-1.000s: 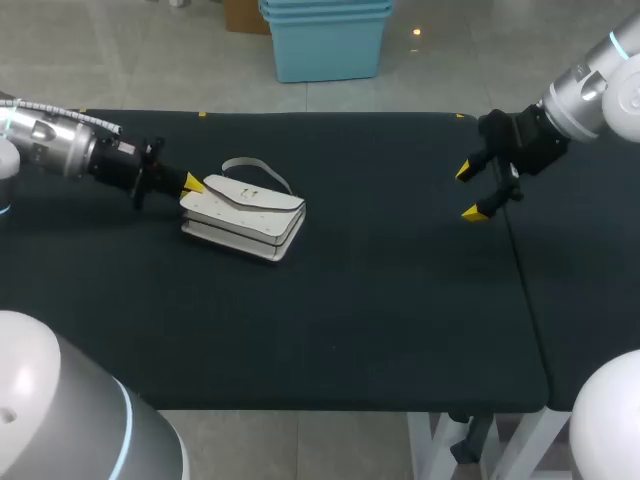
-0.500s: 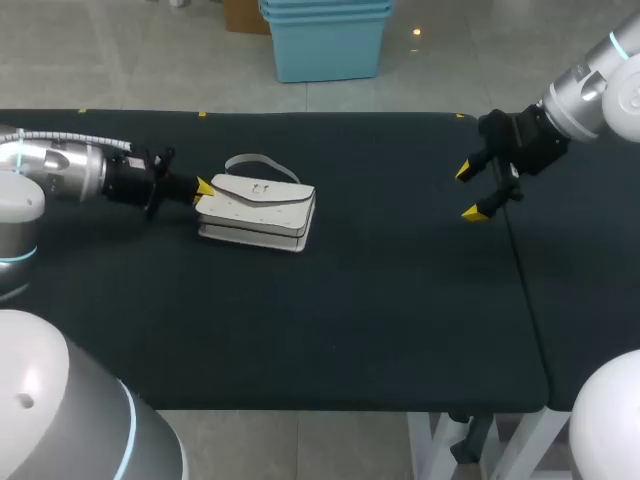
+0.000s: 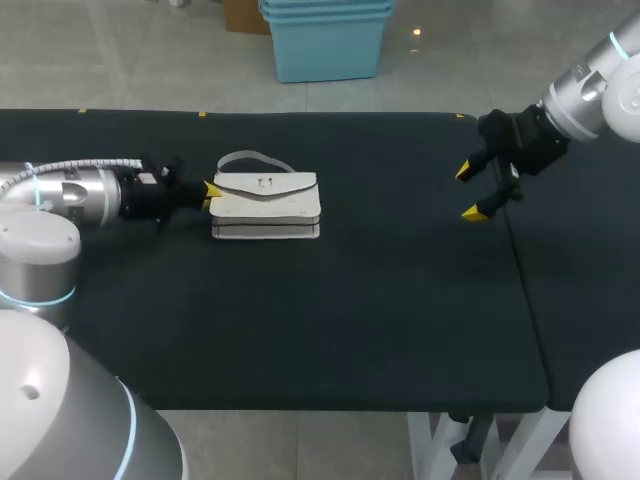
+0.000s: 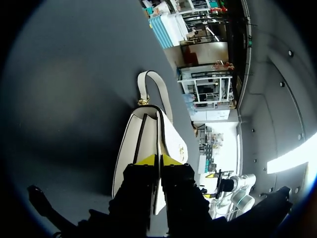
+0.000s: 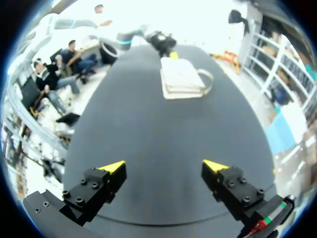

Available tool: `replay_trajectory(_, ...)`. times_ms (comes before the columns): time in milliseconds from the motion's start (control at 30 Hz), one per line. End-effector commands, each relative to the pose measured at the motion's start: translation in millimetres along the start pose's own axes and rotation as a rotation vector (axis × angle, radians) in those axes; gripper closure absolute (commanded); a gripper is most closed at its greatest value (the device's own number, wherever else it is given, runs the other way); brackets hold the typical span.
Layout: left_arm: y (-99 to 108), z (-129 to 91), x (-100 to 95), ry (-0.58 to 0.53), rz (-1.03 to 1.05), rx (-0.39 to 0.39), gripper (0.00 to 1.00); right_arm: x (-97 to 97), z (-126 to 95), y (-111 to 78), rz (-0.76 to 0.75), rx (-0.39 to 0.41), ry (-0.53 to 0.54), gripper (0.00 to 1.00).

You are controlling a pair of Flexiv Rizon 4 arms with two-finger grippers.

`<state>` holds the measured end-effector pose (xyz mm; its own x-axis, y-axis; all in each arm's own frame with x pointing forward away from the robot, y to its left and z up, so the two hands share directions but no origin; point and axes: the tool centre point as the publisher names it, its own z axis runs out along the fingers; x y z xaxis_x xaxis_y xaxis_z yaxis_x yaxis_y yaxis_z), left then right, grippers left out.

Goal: Pick up the bag, open it, inspect its contents, close it, and place it on the opposite side

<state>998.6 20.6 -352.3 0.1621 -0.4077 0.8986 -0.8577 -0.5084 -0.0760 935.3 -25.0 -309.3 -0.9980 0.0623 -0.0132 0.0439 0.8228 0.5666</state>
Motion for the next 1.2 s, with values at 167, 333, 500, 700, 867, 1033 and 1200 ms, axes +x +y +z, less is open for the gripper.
replay_trajectory(167,19.1,33.6,4.1,-0.022,0.038,0.009,1.00,-0.1,-0.1,0.1,0.000,0.001,0.001,0.00)
replay_trajectory(333,29.0,46.5,11.6,-0.019,0.057,-0.068,1.00,-0.1,-0.1,0.1,0.000,0.001,0.001,0.00)
replay_trajectory(500,39.7,58.6,20.2,-0.010,0.078,-0.130,1.00,-0.1,-0.1,0.1,0.000,0.001,0.001,0.00)
replay_trajectory(700,57.1,73.6,26.3,0.002,0.082,-0.195,1.00,-0.1,-0.1,0.1,0.000,0.001,0.001,0.00)
replay_trajectory(867,76.0,80.5,26.3,0.000,0.106,-0.219,1.00,-0.1,-0.1,0.1,0.000,0.001,0.001,0.00)
replay_trajectory(1033,89.7,82.6,26.8,0.000,0.115,-0.195,1.00,-0.1,-0.1,0.1,0.000,0.001,0.001,0.00)
replay_trajectory(1200,100.3,85.9,33.7,0.024,0.119,-0.198,1.00,-0.1,-0.1,0.1,0.000,0.001,0.001,0.00)
